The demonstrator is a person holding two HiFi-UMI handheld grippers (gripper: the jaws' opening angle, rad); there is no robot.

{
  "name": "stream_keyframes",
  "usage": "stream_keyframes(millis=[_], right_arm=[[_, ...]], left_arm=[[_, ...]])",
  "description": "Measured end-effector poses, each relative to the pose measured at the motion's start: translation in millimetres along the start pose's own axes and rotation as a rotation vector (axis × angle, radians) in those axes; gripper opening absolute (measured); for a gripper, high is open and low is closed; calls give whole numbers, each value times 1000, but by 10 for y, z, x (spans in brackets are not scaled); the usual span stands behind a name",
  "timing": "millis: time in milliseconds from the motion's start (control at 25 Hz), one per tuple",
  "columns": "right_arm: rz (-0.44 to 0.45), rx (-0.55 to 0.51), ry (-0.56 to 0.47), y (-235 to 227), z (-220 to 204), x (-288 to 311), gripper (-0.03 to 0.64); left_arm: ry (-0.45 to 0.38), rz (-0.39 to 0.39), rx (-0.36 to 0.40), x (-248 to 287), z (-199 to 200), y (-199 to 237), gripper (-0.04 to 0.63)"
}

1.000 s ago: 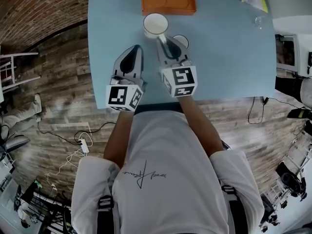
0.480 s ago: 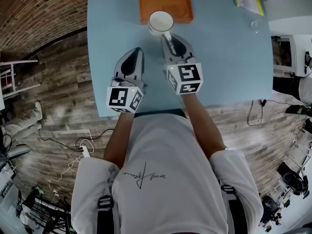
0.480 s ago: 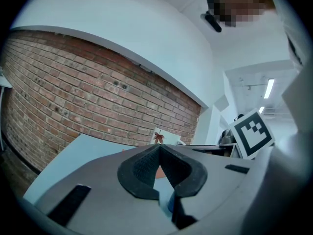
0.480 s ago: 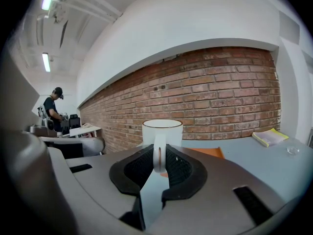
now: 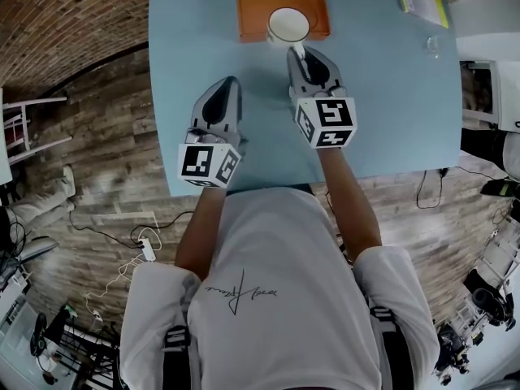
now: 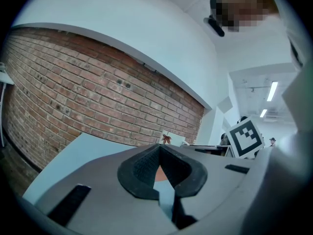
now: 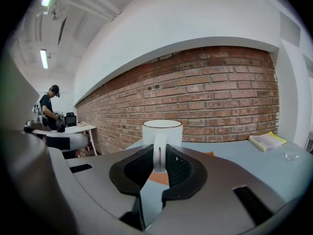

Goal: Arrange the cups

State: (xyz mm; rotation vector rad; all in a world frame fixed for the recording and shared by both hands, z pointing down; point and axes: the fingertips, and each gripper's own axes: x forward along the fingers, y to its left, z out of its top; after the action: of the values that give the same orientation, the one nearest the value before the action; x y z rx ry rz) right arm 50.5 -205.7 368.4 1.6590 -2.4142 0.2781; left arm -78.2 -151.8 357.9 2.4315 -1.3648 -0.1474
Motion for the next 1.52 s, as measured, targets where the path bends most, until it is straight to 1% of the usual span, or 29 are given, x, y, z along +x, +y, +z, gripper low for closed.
stream_keyframes(millis=[200, 400, 560, 1040, 1240, 1520], right_arm=[[-19, 2, 6, -146, -36, 60, 64], [-29, 1, -9, -303, -21, 124, 64], [-33, 2, -4, -384, -54, 163, 64], [-59, -3, -6, -694, -161, 360, 64], [-75, 19, 6, -853, -264, 455, 64], [-99, 25, 15, -948, -410, 542, 64]], left_arm=[[23, -9, 17, 61, -41, 12, 6], [32, -17, 27, 162, -41, -4, 8], [43, -25, 22, 218, -72, 2, 8], [45, -3, 14, 323, -77, 16, 8], [61, 6, -6, 344, -124, 35, 8], [86, 11, -9, 376, -186, 77, 8]])
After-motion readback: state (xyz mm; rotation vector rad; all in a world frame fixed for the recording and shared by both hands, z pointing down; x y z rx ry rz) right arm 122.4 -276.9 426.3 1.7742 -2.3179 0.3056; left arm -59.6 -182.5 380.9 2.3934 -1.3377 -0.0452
